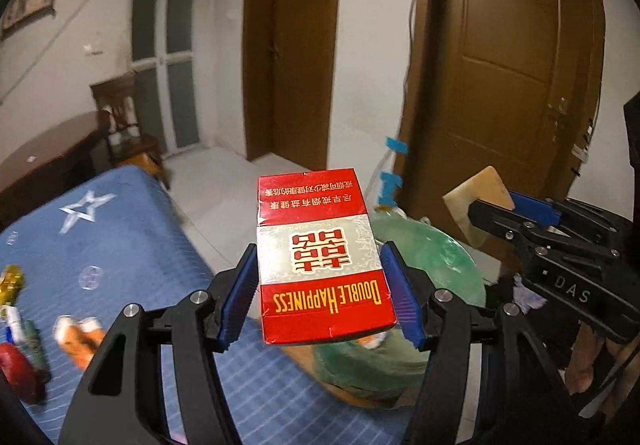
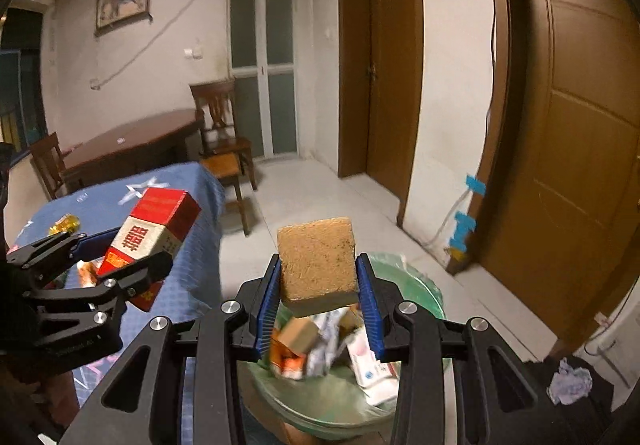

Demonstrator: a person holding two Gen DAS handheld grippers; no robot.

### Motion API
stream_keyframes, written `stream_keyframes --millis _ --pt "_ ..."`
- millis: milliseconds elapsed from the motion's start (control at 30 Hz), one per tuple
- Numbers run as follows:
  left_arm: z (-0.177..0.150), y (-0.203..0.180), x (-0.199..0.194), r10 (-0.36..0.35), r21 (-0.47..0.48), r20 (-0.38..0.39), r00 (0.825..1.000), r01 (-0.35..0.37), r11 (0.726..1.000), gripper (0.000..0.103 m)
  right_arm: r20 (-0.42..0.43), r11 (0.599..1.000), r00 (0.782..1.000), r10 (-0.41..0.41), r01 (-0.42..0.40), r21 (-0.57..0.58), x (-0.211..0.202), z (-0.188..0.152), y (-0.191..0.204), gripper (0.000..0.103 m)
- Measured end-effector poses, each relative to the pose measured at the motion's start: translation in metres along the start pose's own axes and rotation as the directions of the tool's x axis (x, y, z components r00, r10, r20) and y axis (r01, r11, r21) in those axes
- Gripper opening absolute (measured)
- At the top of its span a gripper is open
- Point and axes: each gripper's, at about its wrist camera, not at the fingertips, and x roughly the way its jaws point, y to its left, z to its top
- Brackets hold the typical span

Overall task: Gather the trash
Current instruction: 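Lift the cigarette box and sponge cake and carry both over the green bin, then open the left tool dropping the cigarette box into the bin while the right tool releases the sponge cake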

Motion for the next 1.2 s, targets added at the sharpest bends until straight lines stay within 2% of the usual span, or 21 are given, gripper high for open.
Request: stream_keyframes --millis 200,500,967,1200 --pt "-0.006 -0.018 0.035 -0.038 0.028 -0.08 0.996 0.041 0.999 0.059 -0.1 0.998 0.995 0.023 -0.016 0.068 0.047 -0.006 -0.042 0.038" --pt "-0.011 -0.033 0.064 -0.06 0.05 -0.15 0.987 0.068 0.996 0.059 -0.197 0.994 0.98 0.032 -0.012 0.105 0.099 -0.028 -0.053 0.038" --pt "-0.01 -0.039 0.104 -0.087 0.043 -0.228 0.97 0.1 0.994 0.059 -0.234 0.994 0.972 0.025 0.002 0.114 0.106 -0.046 -0.054 0.038" --pt "-0.011 -0.041 0.108 -0.088 0.046 -0.233 0.968 0.102 0.994 0.059 -0.241 0.993 0.97 0.028 0.001 0.117 0.112 -0.05 -0.052 0.038"
